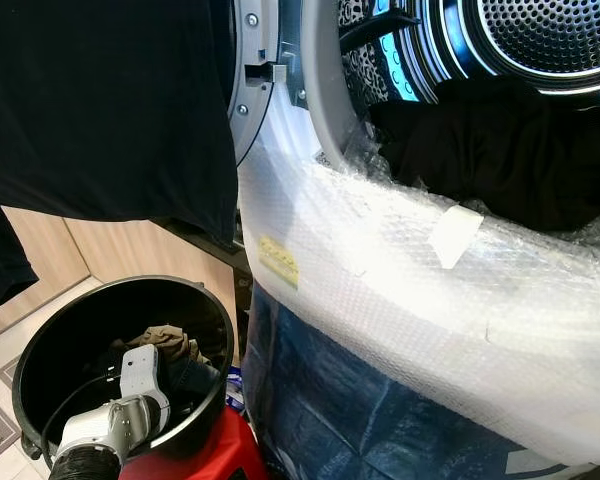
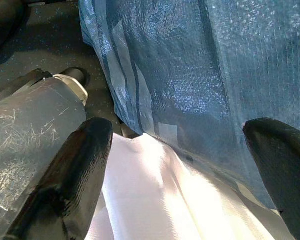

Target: Clothes washing

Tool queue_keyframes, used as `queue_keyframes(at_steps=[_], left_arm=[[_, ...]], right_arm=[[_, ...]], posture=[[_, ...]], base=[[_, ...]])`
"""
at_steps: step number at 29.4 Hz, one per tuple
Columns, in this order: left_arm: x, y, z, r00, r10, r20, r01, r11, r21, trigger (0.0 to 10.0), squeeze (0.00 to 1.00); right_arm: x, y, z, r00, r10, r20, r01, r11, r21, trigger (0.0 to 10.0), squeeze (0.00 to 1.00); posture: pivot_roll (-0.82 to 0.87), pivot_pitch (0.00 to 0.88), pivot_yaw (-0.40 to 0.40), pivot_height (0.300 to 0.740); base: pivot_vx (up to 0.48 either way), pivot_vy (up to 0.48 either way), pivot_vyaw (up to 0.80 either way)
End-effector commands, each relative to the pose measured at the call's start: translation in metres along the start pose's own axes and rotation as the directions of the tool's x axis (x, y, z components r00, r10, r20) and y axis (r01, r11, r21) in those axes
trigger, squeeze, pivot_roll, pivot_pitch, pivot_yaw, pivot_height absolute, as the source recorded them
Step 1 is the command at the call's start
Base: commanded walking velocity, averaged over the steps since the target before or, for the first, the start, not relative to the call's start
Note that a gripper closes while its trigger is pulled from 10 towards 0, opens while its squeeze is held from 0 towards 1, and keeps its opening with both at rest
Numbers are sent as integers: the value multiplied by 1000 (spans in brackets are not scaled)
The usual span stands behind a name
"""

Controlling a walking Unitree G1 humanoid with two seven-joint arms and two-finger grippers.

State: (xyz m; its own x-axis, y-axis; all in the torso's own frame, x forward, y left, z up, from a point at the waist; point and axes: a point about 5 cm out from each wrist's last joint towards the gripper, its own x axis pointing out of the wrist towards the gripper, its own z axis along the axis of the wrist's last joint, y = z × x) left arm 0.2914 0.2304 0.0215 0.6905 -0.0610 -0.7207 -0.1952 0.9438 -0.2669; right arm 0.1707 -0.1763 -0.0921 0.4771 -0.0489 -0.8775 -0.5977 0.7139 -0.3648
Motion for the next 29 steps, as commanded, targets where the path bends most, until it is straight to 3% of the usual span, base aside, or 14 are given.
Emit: queue_keyframes(at_steps=[1,12,14,17,19,21,25,26,27,29], left_arm=[[2,-2,-11,999,-21,-35,21,999,-25,0,0],[0,-8,-5,1000,-23,3,23,1000,-9,0,0],[-14,-10,25,988,-11,152,6,999,32,0,0],[-28,-13,43,975,-24,220,16,999,39,0,0],[-46,-13,55,960,-46,275,33,998,51,0,0],[-60,-19,60,948,-97,304,68,992,105,0,0],[-76,-28,64,925,-183,334,128,975,179,0,0],[-84,-35,68,906,-238,351,164,960,229,0,0],[-84,-35,68,906,-238,351,164,960,229,0,0],[-100,-50,74,870,-341,357,230,919,319,0,0]], right_arm=[[-1,6,-6,1000,14,-16,-14,1000,-5,10000,0],[-1,9,-6,1000,19,-15,-19,1000,-5,10000,0],[-1,7,-7,1000,17,-18,-17,1000,-5,10000,0],[-1,6,-8,1000,13,-21,-13,1000,-2,10000,0],[-1,5,-9,1000,12,-24,-12,1000,-3,10000,0],[-1,5,-10,1000,15,-25,-15,1000,-5,10000,0],[-1,5,-9,1000,16,-24,-16,1000,-6,10000,0],[-1,5,-9,1000,17,-22,-17,1000,-6,10000,0],[-1,5,-9,1000,17,-22,-17,1000,-6,10000,0],[-1,5,-7,1000,18,-19,-18,1000,-5,10000,0]], posture=[[105,0,-93,740],[90,0,-82,740],[90,0,-84,740],[98,3,-87,740],[112,19,-93,740],[116,25,-94,740],[122,38,-98,740],[125,51,-101,740],[125,51,-101,740],[130,56,-102,740]], base=[[0,0,0],[0,0,0],[0,0,0],[0,0,0],[0,0,0],[0,0,0],[0,0,0],[0,0,0],[0,0,0],[0,0,0]])
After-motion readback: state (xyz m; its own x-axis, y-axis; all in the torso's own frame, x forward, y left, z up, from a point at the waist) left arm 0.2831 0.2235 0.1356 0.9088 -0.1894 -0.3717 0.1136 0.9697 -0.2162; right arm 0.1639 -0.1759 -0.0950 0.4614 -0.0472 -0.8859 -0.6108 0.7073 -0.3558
